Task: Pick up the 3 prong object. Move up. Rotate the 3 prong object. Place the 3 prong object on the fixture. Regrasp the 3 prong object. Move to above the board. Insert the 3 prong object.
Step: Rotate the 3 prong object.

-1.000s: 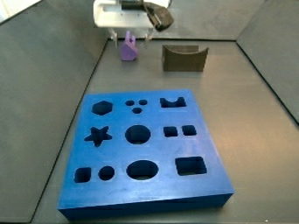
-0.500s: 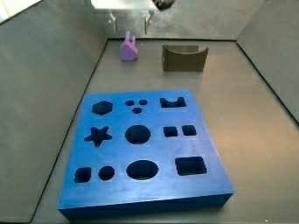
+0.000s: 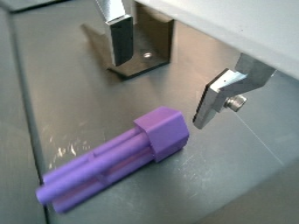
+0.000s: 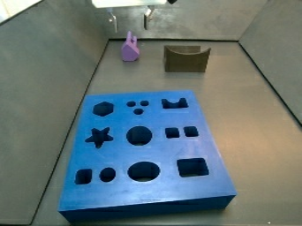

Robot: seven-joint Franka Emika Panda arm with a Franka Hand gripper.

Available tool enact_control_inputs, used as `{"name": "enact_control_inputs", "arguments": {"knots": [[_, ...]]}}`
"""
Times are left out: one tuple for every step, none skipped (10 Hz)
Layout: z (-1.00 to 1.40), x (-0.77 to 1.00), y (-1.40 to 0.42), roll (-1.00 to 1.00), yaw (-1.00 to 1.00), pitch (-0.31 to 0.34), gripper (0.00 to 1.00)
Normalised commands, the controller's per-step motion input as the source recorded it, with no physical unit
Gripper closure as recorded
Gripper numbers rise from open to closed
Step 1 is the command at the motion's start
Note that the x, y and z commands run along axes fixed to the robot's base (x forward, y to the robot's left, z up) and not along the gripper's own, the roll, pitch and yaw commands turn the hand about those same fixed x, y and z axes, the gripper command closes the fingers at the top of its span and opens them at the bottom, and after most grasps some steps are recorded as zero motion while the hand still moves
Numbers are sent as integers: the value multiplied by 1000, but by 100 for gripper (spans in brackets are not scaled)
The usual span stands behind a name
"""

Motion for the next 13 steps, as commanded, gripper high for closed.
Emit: {"name": "enact_control_inputs", "arguments": {"knots": [[-64,33,-2,1,1000,-4,0],[-56,32,-3,1,1000,-4,0],[-52,33,-2,2,1000,-5,0],[-46,36,-1,2,1000,-5,0],[-43,38,-1,2,1000,-6,0],[-40,39,-1,2,1000,-6,0],[-39,39,0,2,1000,-6,0],[-37,40,0,2,1000,-6,0],[-37,40,0,2,1000,-6,0],[-36,41,0,2,1000,-7,0],[-35,41,0,2,1000,-7,0],[-35,41,0,2,1000,-7,0],[-34,41,0,2,1000,-8,0]]}}
